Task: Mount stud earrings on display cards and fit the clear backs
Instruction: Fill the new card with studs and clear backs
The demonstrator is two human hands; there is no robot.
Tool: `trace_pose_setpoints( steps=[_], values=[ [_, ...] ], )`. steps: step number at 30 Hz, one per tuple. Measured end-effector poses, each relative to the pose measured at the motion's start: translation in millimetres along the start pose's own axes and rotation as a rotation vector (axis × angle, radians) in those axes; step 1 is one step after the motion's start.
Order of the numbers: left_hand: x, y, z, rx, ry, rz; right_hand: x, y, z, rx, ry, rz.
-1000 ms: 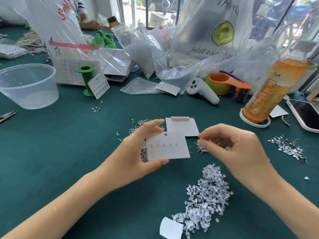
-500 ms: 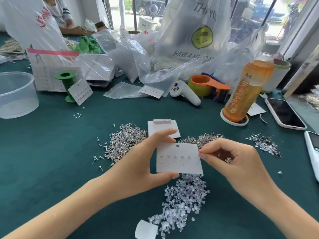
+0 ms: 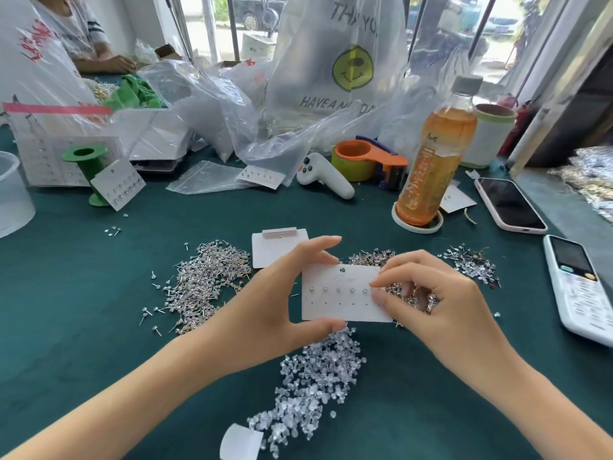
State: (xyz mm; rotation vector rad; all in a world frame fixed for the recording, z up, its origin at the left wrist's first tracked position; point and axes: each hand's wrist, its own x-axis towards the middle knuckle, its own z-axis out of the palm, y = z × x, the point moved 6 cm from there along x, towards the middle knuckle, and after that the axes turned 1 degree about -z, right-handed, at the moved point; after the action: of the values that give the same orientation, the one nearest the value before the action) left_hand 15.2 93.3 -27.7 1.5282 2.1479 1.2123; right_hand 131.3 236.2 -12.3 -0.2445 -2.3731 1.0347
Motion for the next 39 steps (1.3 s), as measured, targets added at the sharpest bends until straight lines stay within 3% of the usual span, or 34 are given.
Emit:
trace_pose_setpoints(
  steps=[5, 9, 11, 26, 32, 39],
  values=[
    [-0.2, -1.8, 2.8, -0.019, 0.008, 0.005, -1.8, 17.7, -11.7, 0.224, 0.127, 0.275],
    [-1.4, -3.2, 4.9, -0.040, 0.008, 0.025, -5.9, 28.0, 10.0, 0.479, -0.161, 0.575],
    [-2.3, -3.5, 6.0, -0.043, 0.004, 0.039, -9.5, 25.8, 20.5, 0.530, -0.282, 0.623],
    [-5.9, -0.5, 6.1, -0.009, 0.013, 0.121, -10.5, 26.7, 29.0, 0.632, -0.242, 0.602],
    [-3.0, -15.6, -21.8, 0.011, 0.291, 0.018, -10.2, 34.9, 14.6, 0.714, -0.055, 0.532],
    [2.2, -29.9, 1.7, 0.200, -0.047, 0.027, -13.8, 41.4, 15.0, 0.721, -0.012, 0.502]
  ],
)
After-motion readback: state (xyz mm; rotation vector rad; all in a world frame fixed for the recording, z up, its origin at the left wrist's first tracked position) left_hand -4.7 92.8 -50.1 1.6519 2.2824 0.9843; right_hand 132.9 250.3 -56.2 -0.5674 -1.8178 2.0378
